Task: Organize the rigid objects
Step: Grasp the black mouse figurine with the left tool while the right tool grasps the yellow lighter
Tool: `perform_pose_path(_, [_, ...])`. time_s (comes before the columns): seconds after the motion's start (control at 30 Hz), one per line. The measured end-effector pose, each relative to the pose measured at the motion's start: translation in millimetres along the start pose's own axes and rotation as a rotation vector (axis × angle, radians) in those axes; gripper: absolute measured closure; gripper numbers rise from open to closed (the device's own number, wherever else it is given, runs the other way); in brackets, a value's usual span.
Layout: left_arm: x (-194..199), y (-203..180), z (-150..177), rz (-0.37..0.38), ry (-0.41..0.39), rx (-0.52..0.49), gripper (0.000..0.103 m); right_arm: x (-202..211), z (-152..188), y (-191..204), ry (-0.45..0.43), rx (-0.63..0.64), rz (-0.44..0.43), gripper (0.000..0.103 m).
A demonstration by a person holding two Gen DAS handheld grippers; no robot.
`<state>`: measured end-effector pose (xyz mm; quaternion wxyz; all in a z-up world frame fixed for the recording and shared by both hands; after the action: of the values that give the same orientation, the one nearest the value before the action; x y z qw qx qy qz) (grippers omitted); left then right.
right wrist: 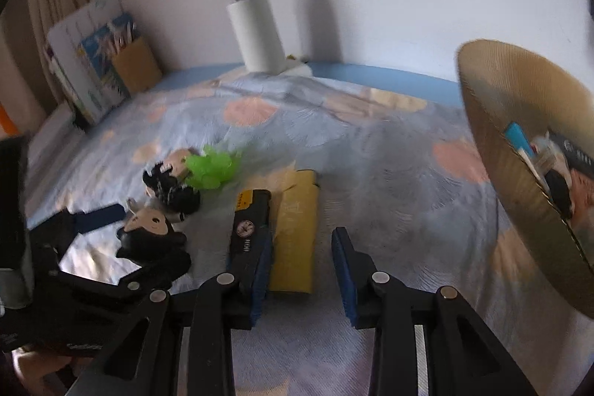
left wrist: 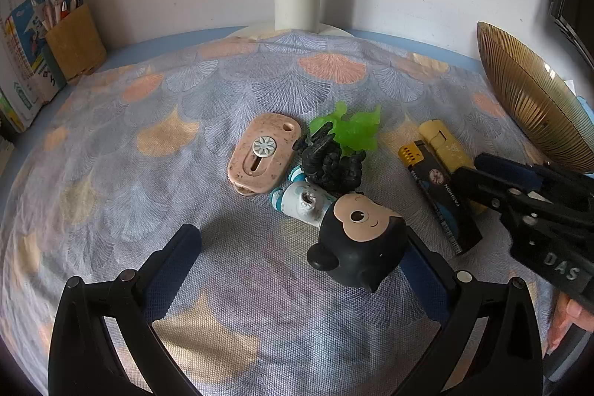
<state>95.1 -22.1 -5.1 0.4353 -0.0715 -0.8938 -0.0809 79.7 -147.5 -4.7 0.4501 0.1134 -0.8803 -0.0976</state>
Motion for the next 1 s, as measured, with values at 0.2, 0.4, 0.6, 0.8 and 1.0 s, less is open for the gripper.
perform_pose_path(0.2, [0.1, 0.5, 0.0, -0.001, -0.001, 0.0, 0.0, -12.3, -2.8, 14.1, -0.002, 0.096, 0.1, 0.072])
perform_pose_path(0.4, [-0.7, 0.6, -0.5, 0.002, -0.002, -0.004, 0.0, -8.9, -4.0, 6.4, -0.004, 0.056, 0.05, 0.079])
perform_pose_path(0.6, [7.3, 3.5, 0.2, 0.074, -0.059, 0.014, 0.022, -2.6, -3.2, 2.7, -0.02, 0.027, 0.012, 0.079])
perform_pose_path(0.8, [12.6, 0.8, -0.5, 0.131, -0.091, -0.004, 0.066, -1.9, 1.2, 7.8, -0.011, 0.036, 0.01, 0.079])
perform_pose_path(1.0, [17.1, 15.2, 1.3, 0.154, -0.123, 0.061, 0.066, 2.3, 1.8, 6.2, -0.03, 0.026, -0.008, 0.079])
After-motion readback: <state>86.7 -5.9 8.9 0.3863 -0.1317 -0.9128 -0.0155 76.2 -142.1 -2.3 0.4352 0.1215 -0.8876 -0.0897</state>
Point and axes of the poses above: each gripper's, at about its wrist camera, not at the fingertips, and x roughly against the way its jaws point, y to its left, z to its underside, the point moved 1 cm from there along -x, roughly the way its jaws point, and after that the axes turned 9 degrees about -x, right-handed, at the moved point
